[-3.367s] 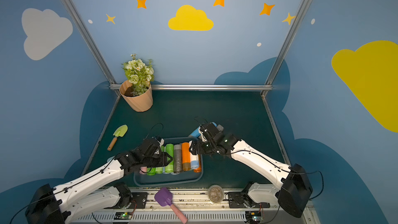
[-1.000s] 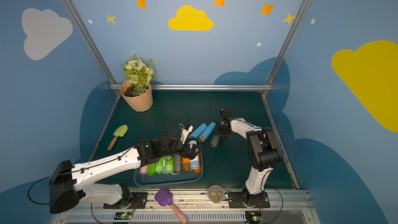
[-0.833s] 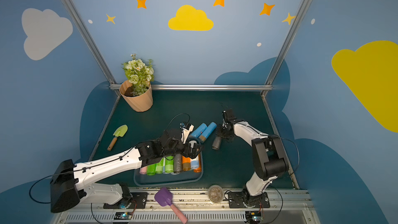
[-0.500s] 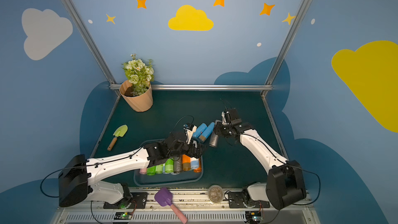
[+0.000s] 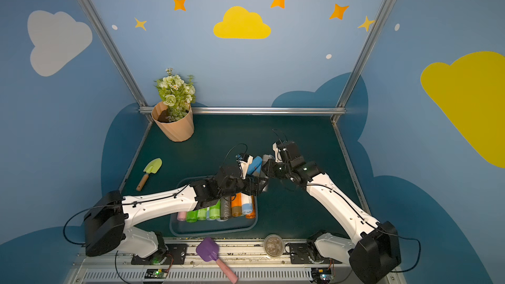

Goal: Put the roll of trash bags into the storage box
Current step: Pick up the roll of trash bags from the center of the board.

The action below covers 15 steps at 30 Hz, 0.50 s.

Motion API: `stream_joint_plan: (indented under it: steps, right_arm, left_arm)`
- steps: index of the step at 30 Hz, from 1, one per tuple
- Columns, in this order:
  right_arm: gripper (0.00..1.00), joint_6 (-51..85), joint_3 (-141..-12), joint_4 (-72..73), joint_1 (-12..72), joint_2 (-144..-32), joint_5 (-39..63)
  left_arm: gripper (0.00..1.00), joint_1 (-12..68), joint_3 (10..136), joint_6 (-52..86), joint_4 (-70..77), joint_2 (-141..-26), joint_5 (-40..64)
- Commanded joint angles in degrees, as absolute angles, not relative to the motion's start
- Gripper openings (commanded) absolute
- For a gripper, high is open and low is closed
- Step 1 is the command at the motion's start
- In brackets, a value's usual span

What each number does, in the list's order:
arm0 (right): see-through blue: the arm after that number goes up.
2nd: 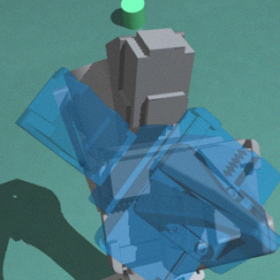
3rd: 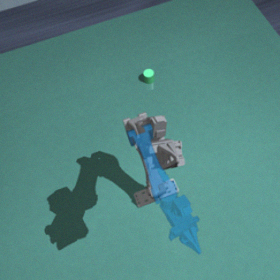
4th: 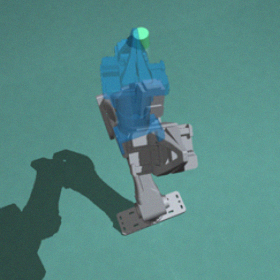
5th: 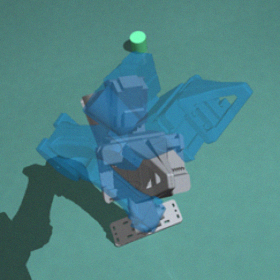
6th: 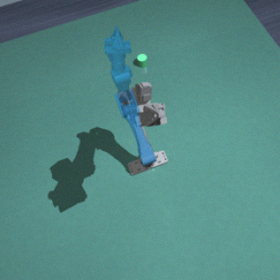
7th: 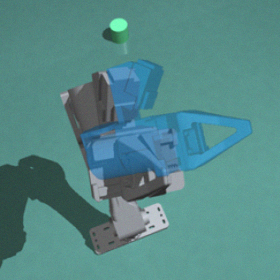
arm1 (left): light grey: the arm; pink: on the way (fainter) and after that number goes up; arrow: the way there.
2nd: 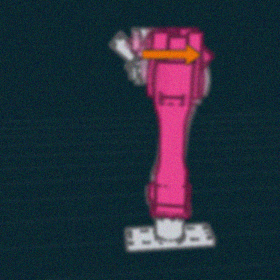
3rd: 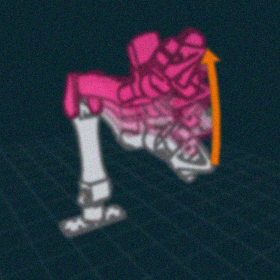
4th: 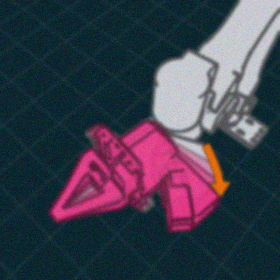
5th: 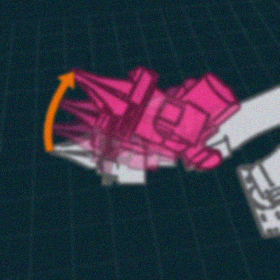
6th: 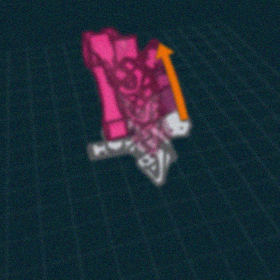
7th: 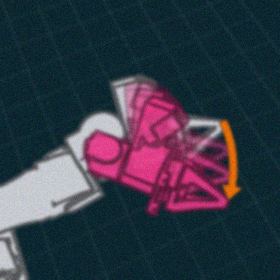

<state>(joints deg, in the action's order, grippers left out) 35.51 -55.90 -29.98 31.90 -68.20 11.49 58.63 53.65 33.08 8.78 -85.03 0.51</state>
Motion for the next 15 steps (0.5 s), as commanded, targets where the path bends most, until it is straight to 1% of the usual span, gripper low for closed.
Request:
stream_joint_plan:
  steps: [1,4,8,11,15]
  right_arm:
    - [0.29,36.5,-56.3,-30.2,32.9,-66.9,11.1]
    - [0.29,36.6,-56.3,-30.1,33.3,-66.5,10.4]
    - [0.29,36.8,-56.5,-30.0,33.6,-66.1,10.3]
    - [0.29,37.1,-56.5,-30.1,33.7,-65.8,10.0]
    - [0.29,37.3,-56.4,-30.3,33.8,-65.7,9.6]
  left_arm:
    - [0.86,58.4,54.9,33.4,10.6,-86.9,1.1]
    - [0.82,58.4,56.4,33.5,8.9,-88.1,0.6]
    - [0.77,58.4,55.8,33.9,11.0,-88.7,1.1]
    - [0.7,58.3,56.0,34.3,11.4,-89.5,1.0]
    - [0.62,58.0,55.9,34.9,12.5,-90.2,3.0]
